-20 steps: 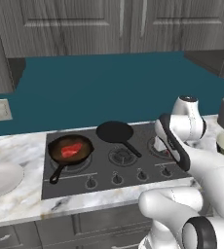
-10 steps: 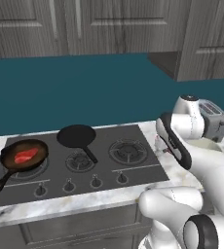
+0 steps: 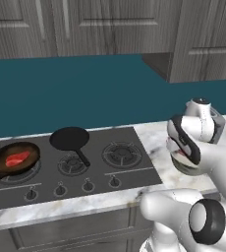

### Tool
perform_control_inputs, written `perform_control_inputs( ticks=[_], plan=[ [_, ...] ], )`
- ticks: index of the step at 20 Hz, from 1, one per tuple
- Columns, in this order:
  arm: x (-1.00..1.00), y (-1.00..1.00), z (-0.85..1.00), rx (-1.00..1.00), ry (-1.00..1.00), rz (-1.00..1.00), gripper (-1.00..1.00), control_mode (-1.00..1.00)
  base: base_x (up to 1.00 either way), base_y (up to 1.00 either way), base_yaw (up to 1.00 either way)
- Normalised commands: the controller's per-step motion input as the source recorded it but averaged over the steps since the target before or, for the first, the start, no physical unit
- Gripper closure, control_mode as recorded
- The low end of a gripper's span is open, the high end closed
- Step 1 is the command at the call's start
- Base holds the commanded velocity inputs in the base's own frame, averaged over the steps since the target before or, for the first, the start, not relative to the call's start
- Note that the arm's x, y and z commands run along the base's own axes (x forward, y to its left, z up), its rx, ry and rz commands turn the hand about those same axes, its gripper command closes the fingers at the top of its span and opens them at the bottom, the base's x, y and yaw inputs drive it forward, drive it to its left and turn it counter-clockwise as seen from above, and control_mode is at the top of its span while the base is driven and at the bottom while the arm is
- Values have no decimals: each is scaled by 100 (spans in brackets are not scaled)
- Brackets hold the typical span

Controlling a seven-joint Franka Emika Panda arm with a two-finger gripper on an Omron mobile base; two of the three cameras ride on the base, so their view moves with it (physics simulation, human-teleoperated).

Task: Place one of the steaks on the plate and the other in the bowl. Then place the bowl in the fridge.

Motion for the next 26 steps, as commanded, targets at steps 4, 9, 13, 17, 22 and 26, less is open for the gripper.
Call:
perform_control_inputs(
  ticks=[4,9,13,17,22,26],
  plan=[
    [52,-61,-7,0,11,0,100,-100,0,0,0],
    [19,-67,-25,0,8,-1,100,-100,0,0,0],
    [0,-47,-45,0,7,-3,100,-100,0,0,0],
    [0,-1,-56,-2,6,0,100,-100,0,0,0],
    [0,11,-19,0,1,0,100,-100,0,0,0],
    [0,5,-15,0,0,0,-100,-100,0,0,0]
  ],
)
